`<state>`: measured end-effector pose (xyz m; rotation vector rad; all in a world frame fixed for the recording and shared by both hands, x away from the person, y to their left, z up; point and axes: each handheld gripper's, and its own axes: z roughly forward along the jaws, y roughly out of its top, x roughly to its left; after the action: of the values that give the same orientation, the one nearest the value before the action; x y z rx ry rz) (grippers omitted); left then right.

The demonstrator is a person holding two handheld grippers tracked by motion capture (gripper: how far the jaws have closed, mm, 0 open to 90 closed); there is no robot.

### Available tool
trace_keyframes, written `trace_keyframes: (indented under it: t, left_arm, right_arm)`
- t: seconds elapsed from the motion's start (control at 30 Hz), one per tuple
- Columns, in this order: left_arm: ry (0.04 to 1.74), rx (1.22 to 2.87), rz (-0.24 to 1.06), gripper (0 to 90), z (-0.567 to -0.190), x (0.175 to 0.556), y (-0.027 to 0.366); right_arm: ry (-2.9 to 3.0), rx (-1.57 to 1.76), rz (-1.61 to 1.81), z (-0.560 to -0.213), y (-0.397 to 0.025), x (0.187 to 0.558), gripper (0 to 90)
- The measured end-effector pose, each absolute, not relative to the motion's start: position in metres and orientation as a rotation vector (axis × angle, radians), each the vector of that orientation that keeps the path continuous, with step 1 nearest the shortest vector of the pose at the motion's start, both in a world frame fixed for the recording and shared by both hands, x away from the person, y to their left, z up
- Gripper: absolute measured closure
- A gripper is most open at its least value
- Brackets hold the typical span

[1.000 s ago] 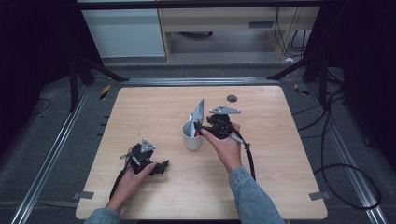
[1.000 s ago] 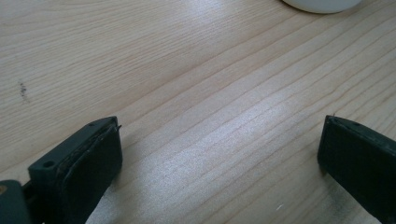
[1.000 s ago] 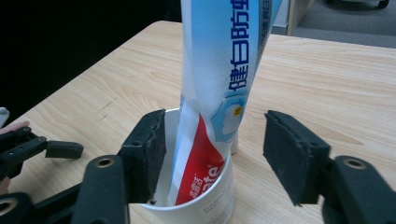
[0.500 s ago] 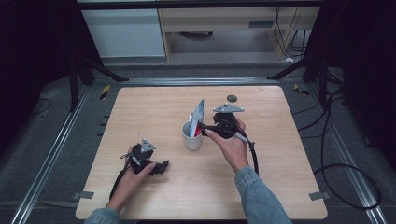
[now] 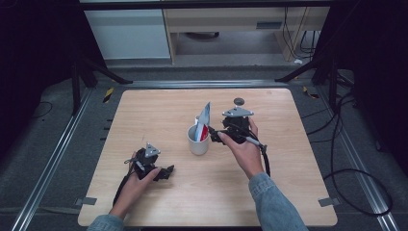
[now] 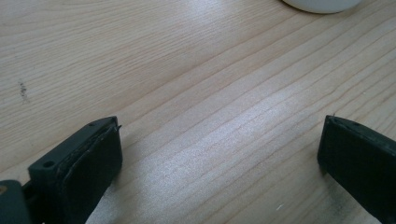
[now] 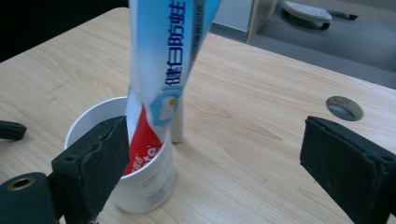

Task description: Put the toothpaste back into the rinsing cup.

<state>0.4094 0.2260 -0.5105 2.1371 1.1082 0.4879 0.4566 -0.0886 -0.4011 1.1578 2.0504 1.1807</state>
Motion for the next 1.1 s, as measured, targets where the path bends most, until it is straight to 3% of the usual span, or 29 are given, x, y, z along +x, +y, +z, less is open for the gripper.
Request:
trace_keyframes:
  t: [0.6,1.1]
  left_arm:
    - [1.105,2.139,0.488,0.0,-0.511,0.409,0.226]
    - [1.107,2.139,0.488,0.0,-0.51,0.409,0.226]
  right_arm:
    - [2.006,1.172,1.051,-0.401,-0.135,0.455,8.4]
    - [1.979,1.197,0.983,-0.422,-0.185,0.439,9.8]
